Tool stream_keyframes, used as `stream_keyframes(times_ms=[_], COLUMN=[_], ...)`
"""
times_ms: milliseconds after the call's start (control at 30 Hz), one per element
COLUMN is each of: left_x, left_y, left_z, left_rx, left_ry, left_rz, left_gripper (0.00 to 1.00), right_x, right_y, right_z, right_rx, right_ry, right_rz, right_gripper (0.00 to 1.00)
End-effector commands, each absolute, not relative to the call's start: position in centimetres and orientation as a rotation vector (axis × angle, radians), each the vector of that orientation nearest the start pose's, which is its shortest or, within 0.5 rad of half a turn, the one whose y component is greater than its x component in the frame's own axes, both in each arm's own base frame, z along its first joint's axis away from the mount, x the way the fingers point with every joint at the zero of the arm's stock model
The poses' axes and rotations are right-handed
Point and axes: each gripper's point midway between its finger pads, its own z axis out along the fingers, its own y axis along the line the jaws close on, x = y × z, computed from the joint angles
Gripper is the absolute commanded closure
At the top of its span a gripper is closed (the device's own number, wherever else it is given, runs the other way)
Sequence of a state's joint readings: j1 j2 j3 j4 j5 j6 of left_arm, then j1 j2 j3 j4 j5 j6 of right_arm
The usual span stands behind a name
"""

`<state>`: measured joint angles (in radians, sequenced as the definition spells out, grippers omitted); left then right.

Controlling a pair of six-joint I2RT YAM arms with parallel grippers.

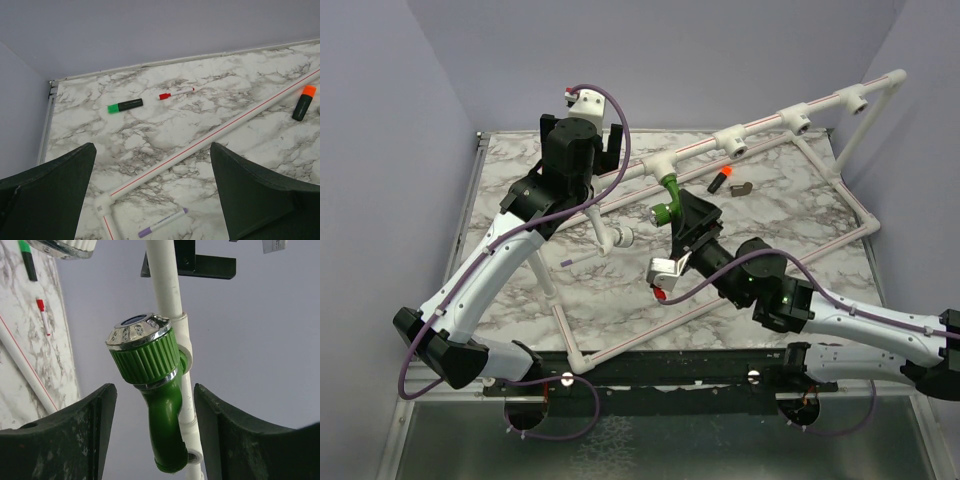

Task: Install the water faucets

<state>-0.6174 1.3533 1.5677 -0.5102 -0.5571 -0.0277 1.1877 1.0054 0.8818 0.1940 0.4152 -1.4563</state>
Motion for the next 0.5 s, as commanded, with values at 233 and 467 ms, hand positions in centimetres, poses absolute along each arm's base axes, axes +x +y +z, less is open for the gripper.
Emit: stream_keyframes(times_ms=[233, 467], left_x=[36.6, 36.7], left_y=[-15.6, -15.6], left_z=[37.5, 37.3], left_rx=[0.206, 0.207], left_ry=[1.828, 1.831], left_rz=[0.057, 0.063], left_gripper=[0.02, 0.02], right_x=[22.4, 21.6], right_y=[28.4, 28.8], right_z=[39.1, 38.6], right_rx=[-1.221, -1.037], right_ry=[0.709, 0.843], right_rz=[-0.509, -0.272], right_gripper=[0.70, 0.99])
